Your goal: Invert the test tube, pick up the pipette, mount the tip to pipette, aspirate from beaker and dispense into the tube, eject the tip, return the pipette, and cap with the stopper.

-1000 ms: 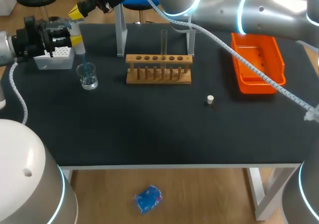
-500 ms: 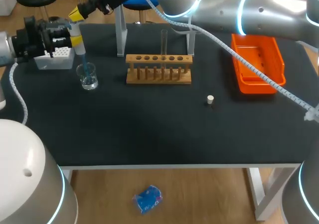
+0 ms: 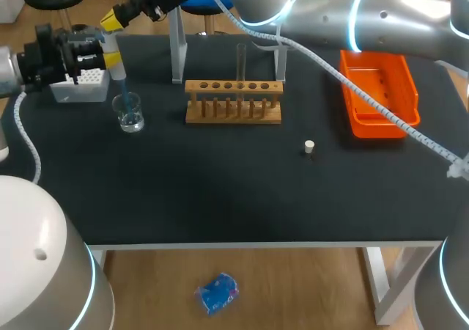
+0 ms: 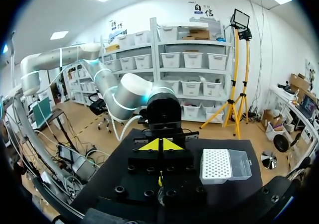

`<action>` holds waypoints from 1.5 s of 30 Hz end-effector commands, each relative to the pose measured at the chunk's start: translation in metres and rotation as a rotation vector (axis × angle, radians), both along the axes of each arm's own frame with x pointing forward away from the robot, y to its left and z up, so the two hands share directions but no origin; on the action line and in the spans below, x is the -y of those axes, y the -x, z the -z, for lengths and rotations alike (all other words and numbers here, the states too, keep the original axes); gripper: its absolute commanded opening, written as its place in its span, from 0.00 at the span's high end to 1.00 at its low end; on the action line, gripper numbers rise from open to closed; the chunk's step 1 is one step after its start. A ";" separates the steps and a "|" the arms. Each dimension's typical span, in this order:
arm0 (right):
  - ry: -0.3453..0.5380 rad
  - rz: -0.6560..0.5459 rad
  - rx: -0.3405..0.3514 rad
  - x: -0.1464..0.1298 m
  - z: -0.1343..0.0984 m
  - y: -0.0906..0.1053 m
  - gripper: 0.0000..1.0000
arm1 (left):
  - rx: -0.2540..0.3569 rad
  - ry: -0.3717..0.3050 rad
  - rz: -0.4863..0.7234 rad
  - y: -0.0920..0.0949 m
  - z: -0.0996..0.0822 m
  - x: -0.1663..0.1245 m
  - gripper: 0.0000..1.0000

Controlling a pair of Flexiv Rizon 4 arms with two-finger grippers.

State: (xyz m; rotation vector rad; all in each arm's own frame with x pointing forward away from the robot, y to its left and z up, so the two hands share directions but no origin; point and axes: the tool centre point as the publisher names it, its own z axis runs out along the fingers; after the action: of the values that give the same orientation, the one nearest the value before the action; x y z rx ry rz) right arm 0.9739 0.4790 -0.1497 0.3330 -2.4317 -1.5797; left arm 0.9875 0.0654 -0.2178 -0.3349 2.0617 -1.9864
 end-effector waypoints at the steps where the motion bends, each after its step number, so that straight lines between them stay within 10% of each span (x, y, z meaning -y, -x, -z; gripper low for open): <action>1: 0.006 -0.005 0.014 0.000 -0.006 -0.002 1.00 | -0.001 0.000 0.003 -0.001 -0.004 -0.001 1.00; 31: 0.016 0.002 0.119 0.031 -0.055 0.013 1.00 | -0.001 0.000 0.003 -0.001 -0.004 -0.001 1.00; 32: 0.021 -0.003 0.118 0.035 -0.057 0.016 0.97 | -0.001 0.000 0.003 -0.001 -0.004 -0.001 1.00; 34: 0.027 -0.002 0.121 0.044 -0.061 0.022 0.56 | -0.001 0.000 0.003 -0.001 -0.004 -0.001 1.00; 35: 0.031 -0.003 0.123 0.047 -0.062 0.024 0.11 | -0.001 0.000 0.003 -0.001 -0.004 -0.001 1.00; 36: 0.040 0.001 0.125 0.052 -0.063 0.027 0.00 | -0.001 0.000 0.003 -0.001 -0.004 -0.001 1.00; 45: 0.065 0.040 0.135 0.095 -0.068 0.047 0.00 | -0.001 0.000 0.003 -0.001 -0.004 -0.001 1.00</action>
State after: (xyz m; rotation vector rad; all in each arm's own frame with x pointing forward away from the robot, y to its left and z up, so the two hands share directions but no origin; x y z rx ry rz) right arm 0.9439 0.4080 -0.0850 0.4161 -2.5764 -1.5165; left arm 0.9881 0.0658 -0.2146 -0.3340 2.0634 -1.9870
